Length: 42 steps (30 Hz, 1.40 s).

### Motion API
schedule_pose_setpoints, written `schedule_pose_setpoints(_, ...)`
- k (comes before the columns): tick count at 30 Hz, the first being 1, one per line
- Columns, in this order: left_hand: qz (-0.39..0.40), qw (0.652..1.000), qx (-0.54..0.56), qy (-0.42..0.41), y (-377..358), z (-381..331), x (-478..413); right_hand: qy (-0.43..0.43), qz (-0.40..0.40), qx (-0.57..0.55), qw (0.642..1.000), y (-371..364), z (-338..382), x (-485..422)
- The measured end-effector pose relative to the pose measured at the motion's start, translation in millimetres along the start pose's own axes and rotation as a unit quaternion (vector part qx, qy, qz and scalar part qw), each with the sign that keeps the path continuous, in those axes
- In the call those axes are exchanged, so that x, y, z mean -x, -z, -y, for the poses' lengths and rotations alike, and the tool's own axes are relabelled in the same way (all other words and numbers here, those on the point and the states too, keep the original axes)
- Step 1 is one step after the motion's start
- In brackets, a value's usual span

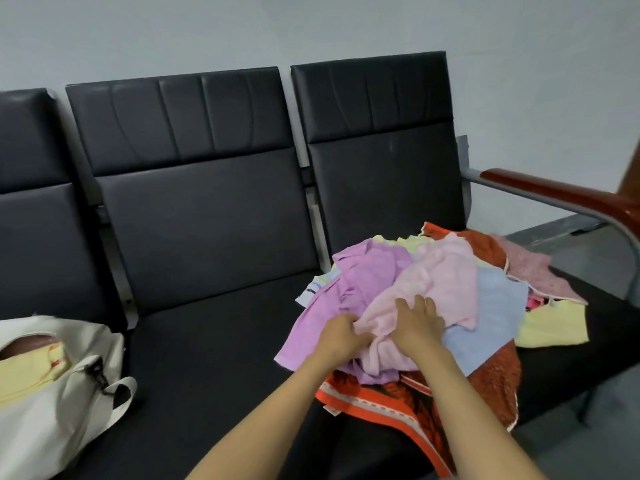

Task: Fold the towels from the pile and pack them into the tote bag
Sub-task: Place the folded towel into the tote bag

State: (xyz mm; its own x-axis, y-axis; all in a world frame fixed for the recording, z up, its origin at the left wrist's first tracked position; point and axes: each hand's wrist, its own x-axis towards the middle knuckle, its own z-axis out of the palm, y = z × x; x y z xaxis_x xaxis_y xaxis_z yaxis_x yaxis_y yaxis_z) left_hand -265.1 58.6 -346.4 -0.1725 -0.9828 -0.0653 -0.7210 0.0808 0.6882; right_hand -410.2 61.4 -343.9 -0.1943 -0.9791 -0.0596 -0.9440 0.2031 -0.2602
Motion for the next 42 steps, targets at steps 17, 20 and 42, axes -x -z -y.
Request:
schedule_pose_setpoints(17,-0.203,0.958,0.103,0.175,141.3,150.8,171.3,0.286,0.023,-0.094,0.953,-32.2,131.0,56.5)
schedule_pose_setpoints(20,-0.198,0.948,0.019,0.246,150.1,171.5,183.8,0.35,0.077,-0.196,0.913,-31.4,159.9,95.1)
schedule_pose_setpoints(42,-0.046,0.972,-0.224,-0.045,98.7,153.1,177.9,0.291,0.028,0.093,0.952,-48.0,134.0,83.9)
